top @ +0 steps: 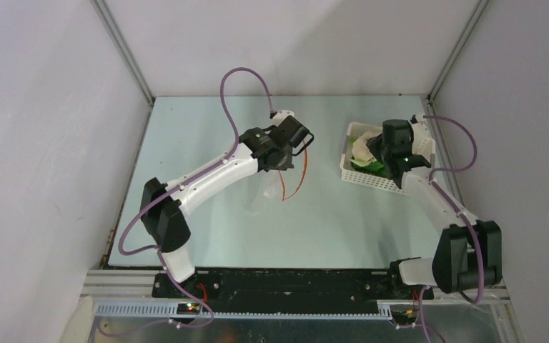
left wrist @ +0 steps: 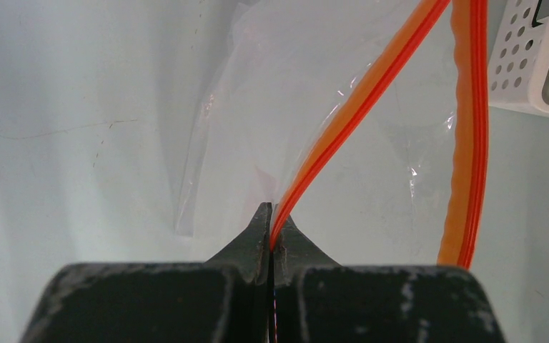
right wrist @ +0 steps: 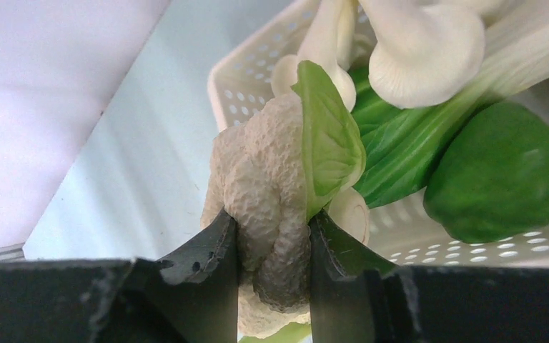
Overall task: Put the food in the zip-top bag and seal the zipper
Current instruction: Pick up the fake vegetable from the bin, then place the fake vegetable in the zipper food storage bag.
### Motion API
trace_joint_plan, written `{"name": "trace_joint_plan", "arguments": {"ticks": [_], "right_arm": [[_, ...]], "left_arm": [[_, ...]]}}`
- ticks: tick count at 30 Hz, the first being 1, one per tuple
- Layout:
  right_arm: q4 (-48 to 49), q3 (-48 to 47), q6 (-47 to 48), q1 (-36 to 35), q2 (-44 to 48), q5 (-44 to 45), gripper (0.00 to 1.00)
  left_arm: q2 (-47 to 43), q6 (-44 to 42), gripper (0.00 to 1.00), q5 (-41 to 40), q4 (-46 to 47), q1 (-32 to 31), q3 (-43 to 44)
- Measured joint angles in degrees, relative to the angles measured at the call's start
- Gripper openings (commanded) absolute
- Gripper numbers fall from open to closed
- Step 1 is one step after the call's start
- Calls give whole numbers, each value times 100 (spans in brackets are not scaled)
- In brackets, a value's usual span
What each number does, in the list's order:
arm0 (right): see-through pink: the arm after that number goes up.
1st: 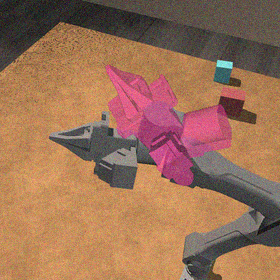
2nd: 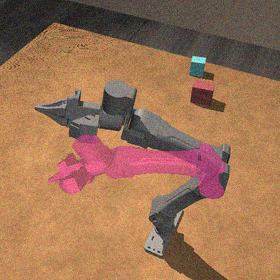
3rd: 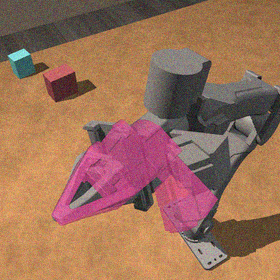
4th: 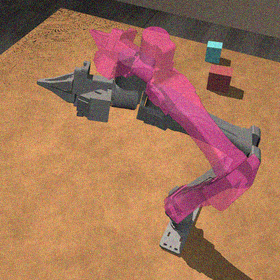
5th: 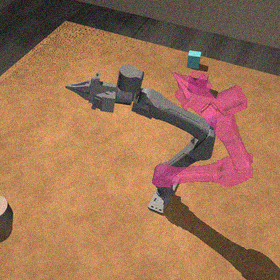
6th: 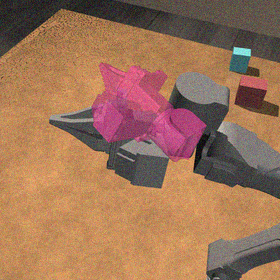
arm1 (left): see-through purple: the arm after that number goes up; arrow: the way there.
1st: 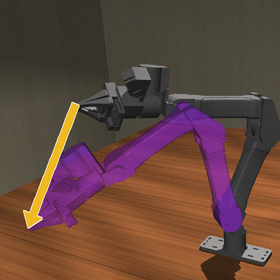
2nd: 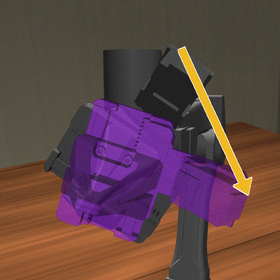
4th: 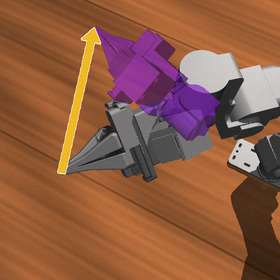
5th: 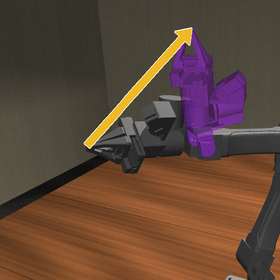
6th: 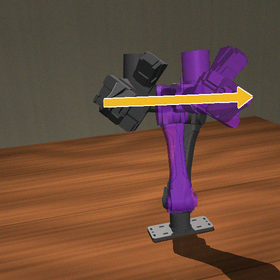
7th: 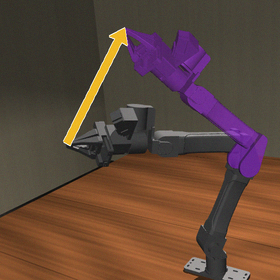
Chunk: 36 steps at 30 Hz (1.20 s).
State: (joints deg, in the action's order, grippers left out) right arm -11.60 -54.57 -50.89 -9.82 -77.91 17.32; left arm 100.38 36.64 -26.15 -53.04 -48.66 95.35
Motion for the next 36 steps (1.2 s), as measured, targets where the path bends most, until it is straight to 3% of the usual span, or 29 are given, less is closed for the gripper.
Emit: {"name": "trace_joint_plan", "arguments": {"ticks": [9, 16, 23, 27, 36], "right_arm": [[-118, 278, 953, 146, 1344, -308, 1], [-48, 498, 1762, 168, 2603, -1985, 0], [76, 638, 1574, 52, 3595, -3235, 0], [72, 669, 1185, -457, 3753, -3005, 0], [302, 693, 280, -2151, 3556, -1318, 0]], "left_arm": [[-28, 96, 0, 107, 20, 0, -72], [-35, 203, 0, 295, 31, 0, -72], [-166, 393, 0, 682, 219, 0, -94], [-326, 614, 0, 859, 376, -2, -223], [-376, 1123, 0, 1036, 562, -2, -267]]}}
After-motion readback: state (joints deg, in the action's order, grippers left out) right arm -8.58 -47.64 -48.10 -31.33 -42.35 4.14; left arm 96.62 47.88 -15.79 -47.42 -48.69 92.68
